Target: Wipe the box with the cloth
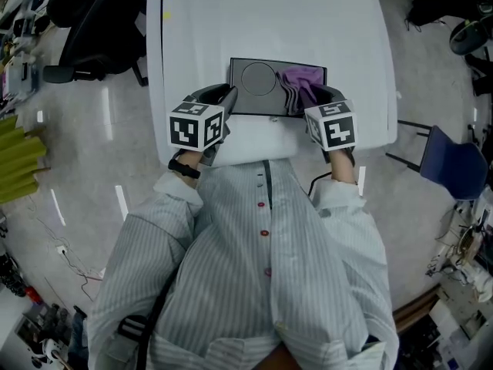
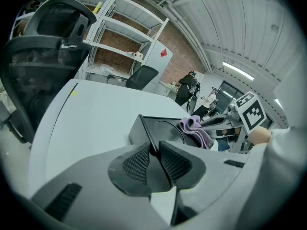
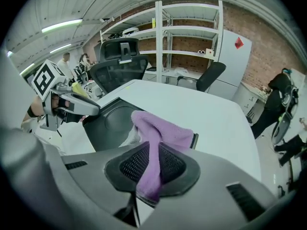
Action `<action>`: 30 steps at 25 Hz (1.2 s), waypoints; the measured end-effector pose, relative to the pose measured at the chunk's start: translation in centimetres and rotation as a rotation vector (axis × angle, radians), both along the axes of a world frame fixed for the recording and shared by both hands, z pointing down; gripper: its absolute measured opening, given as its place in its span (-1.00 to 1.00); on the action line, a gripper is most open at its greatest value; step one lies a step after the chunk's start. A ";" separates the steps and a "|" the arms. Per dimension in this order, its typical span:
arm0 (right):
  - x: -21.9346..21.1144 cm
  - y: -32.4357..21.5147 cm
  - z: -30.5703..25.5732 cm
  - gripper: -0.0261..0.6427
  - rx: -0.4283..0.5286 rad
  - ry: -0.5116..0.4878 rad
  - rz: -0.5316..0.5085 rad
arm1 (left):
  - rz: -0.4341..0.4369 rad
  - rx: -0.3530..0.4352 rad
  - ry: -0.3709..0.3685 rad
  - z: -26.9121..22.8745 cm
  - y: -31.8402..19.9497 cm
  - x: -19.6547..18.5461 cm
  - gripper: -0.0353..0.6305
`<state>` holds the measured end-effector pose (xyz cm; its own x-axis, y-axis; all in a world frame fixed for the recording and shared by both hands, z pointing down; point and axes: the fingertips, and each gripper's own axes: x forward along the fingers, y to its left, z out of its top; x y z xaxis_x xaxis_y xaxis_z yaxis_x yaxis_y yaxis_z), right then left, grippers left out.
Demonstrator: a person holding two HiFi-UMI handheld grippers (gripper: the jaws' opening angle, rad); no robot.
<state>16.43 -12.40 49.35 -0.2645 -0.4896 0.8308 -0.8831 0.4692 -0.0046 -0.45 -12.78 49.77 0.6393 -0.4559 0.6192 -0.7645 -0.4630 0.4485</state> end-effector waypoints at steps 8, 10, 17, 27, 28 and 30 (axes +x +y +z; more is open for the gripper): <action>1.5 0.3 -0.3 -0.76 0.005 -0.002 0.036 | 0.005 -0.002 0.002 0.0 0.1 0.3 -0.69; 1.4 0.3 -0.3 -0.76 0.006 -0.007 0.042 | 0.004 0.000 0.001 -0.1 0.1 0.2 -0.69; -0.7 0.0 -2.3 -0.76 0.022 -0.100 0.037 | 0.006 -0.001 0.002 -0.1 0.1 0.5 -0.69; -11.9 1.1 -3.5 -0.76 -0.059 -0.367 -0.100 | -0.012 -0.015 0.028 0.0 0.1 0.3 -0.69; -12.7 1.4 -3.0 -0.76 -0.080 -0.365 -0.114 | -0.013 -0.016 0.029 0.0 0.0 0.3 -0.69; -13.9 2.0 -2.0 -0.76 -0.112 -0.347 -0.132 | -0.014 -0.018 0.032 0.0 0.0 0.3 -0.69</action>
<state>2.54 -10.39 47.33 -0.5942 -0.3437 0.7272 -0.7519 0.5584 -0.3505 -0.13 -12.79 49.74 0.6522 -0.4544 0.6067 -0.7563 -0.4438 0.4807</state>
